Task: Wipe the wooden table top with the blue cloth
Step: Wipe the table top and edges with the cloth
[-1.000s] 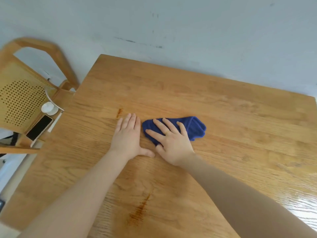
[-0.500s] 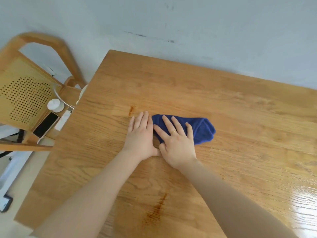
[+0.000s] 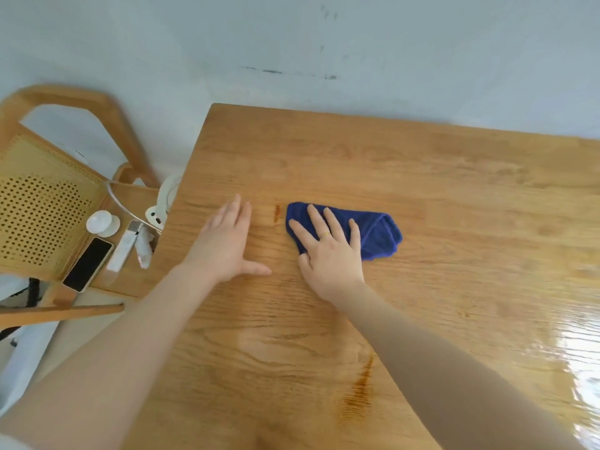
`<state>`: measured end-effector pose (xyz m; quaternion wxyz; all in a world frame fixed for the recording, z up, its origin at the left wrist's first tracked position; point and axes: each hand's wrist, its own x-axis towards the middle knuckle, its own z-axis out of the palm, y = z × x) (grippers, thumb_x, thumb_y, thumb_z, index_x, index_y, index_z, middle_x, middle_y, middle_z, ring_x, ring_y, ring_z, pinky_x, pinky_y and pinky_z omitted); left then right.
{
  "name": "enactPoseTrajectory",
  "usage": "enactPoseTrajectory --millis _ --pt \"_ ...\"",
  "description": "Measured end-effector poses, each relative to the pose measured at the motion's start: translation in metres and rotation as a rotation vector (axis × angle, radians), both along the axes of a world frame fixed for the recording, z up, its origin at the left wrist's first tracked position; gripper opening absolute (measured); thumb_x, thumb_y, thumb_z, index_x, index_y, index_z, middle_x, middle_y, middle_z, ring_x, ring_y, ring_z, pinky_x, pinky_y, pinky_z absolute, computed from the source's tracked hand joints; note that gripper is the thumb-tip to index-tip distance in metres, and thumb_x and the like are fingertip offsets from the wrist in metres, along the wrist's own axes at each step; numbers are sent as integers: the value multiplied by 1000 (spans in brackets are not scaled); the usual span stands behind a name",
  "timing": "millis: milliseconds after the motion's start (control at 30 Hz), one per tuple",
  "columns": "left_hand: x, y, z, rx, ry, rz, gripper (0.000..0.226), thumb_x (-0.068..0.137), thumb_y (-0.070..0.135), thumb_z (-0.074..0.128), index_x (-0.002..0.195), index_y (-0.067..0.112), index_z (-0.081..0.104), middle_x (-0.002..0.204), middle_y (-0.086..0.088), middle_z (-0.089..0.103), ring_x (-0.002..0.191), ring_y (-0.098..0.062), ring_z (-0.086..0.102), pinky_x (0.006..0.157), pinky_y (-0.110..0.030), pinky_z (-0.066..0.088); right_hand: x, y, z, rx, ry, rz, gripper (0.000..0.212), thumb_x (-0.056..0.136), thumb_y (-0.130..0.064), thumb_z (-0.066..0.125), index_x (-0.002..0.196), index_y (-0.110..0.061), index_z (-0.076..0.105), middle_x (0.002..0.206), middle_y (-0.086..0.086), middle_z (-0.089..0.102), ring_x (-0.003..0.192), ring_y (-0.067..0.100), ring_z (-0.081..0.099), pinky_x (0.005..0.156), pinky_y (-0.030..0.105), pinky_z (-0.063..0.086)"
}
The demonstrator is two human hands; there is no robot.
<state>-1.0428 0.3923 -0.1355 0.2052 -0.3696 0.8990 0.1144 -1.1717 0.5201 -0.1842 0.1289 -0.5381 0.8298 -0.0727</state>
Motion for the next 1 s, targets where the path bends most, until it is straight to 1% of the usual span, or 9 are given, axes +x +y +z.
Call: enactPoseTrajectory --millis 133,300,400,467,533,633,700,867,1000 --pt "6 -8 -8 -48 -49 -28 126 65 73 59 148 11 -12 153 -20 -22 144 -31 -14 116 -41 -4 16 9 0 -18 -35 73 62 82 -40 15 142 -39 28 157 -2 15 145 22 8 112 51 -5" --pt "7 -15 -16 -29 -68 -24 127 63 77 57 149 10 -9 156 -18 -12 145 -31 -5 117 -41 2 -26 -43 -1 1 -14 -256 53 90 -35 30 143 -40 26 158 -4 10 144 19 3 113 50 -4" --pt "8 -16 -16 -15 -41 -24 128 61 77 59 150 11 -6 157 -16 -10 145 -30 -3 117 -40 5 -30 -61 1 31 -46 -341 52 93 -34 29 144 -40 22 158 -4 5 144 19 -1 113 51 -6" --pt "9 -15 -14 -8 -41 -21 128 60 77 60 150 11 -4 157 -16 -8 145 -30 -2 117 -40 6 -16 -52 3 46 -17 -292 53 93 -33 29 145 -39 20 158 -3 4 144 20 -1 113 53 -6" --pt "6 -15 -11 -12 -58 -25 129 60 77 61 150 9 -2 157 -17 -6 145 -31 0 117 -40 8 10 -35 3 36 35 -137 56 90 -34 26 145 -38 20 158 -1 6 144 22 2 112 55 -4" --pt "0 -17 -10 -36 -64 -38 127 61 75 63 149 8 0 157 -19 -3 145 -32 4 117 -41 12 41 -17 3 17 25 113 60 83 -39 19 143 -36 30 156 2 17 143 26 14 111 56 0" --pt "0 -18 -12 -43 -53 -35 127 61 74 63 149 9 0 157 -18 -4 145 -32 3 116 -41 13 37 -20 2 10 14 173 59 83 -40 22 141 -38 33 155 0 20 143 25 16 111 55 1" --pt "6 -17 -19 -4 -15 1 131 59 76 63 149 10 -6 157 -14 -12 145 -28 -5 118 -42 7 -7 -71 3 31 1 33 55 91 -35 35 144 -42 22 158 -5 7 144 18 2 112 51 -5" --pt "9 -16 -20 14 37 62 137 56 74 66 148 9 -11 157 -8 -13 146 -22 -6 118 -41 4 -15 -100 3 39 -28 -101 54 93 -33 32 145 -40 21 158 -4 5 144 19 0 112 52 -6"
